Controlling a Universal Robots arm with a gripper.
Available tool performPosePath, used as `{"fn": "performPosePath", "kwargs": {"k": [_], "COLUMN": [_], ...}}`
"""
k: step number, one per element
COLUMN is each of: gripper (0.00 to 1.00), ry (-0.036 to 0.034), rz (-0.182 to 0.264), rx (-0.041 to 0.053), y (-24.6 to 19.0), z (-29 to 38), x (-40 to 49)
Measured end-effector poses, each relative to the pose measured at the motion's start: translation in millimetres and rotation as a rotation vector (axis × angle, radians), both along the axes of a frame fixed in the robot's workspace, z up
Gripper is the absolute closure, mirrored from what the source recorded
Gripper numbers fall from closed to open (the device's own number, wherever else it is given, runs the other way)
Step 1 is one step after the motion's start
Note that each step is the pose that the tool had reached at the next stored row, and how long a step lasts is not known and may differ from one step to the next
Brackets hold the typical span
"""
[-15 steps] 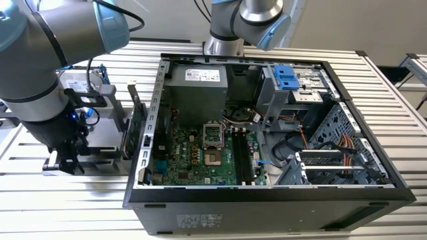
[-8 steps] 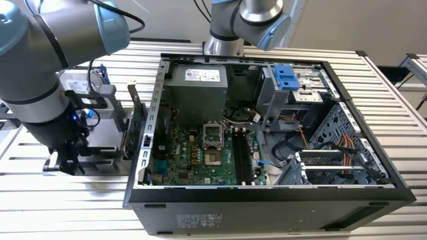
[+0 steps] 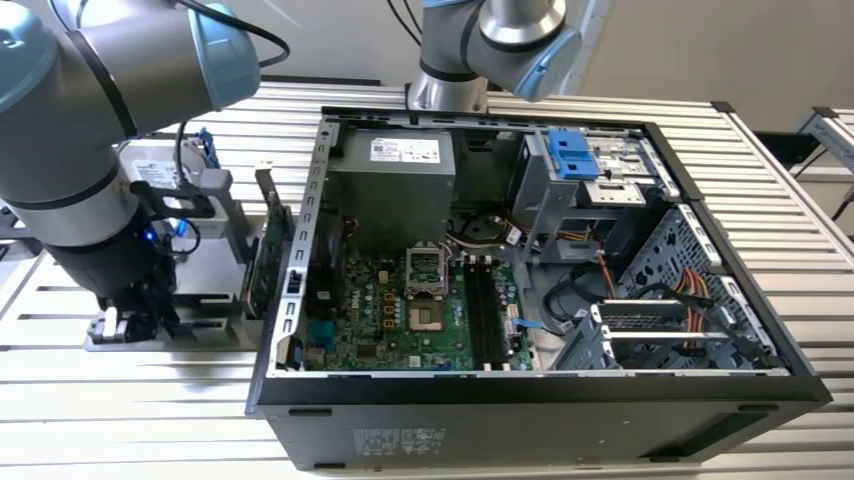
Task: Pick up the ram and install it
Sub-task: 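Pick up the ram and move it above insertion slot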
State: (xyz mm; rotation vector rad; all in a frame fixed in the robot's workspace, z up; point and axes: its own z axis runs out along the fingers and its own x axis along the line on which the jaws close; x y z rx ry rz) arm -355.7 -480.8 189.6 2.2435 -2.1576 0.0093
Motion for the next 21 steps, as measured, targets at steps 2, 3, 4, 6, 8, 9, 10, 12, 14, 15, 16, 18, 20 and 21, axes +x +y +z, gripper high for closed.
{"fn": "performPosePath", "kwargs": {"k": [2,3,4,6,8,9,10,12,14,15,16,18,20,21], "gripper": [0.0,0.0,0.0,0.0,0.0,1.0,1.0,1.0,1.0,1.0,1.0,1.0,1.0,1.0], "ry": [0.0001,0.0002,0.0002,0.0001,0.0001,0.0001,0.0001,0.0001,0.0001,0.0001,0.0001,0.0001,0.0001,0.0002], "rz": [0.0,0.0,0.0,0.0,0.0,0.0,0.0,0.0,0.0,0.0,0.0,0.0,0.0,0.0], "rx": [-0.0001,-0.0002,-0.0002,-0.0001,-0.0001,-0.0001,-0.0002,-0.0002,-0.0001,-0.0001,-0.0001,-0.0001,-0.0001,-0.0002], "y": [-0.1,-0.2,-0.2,-0.3,-0.3,-0.4,-0.4,-0.4,-0.5,-0.5,-0.5,-0.6,-0.6,-0.6], "z": [0.1,0.1,0.1,0.0,0.0,0.1,0.1,0.0,0.0,0.0,0.0,0.0,0.0,0.1], "x": [0.0,0.0,0.0,0.0,0.0,0.0,0.0,0.0,0.0,0.0,0.0,0.0,0.0,0.0]}}
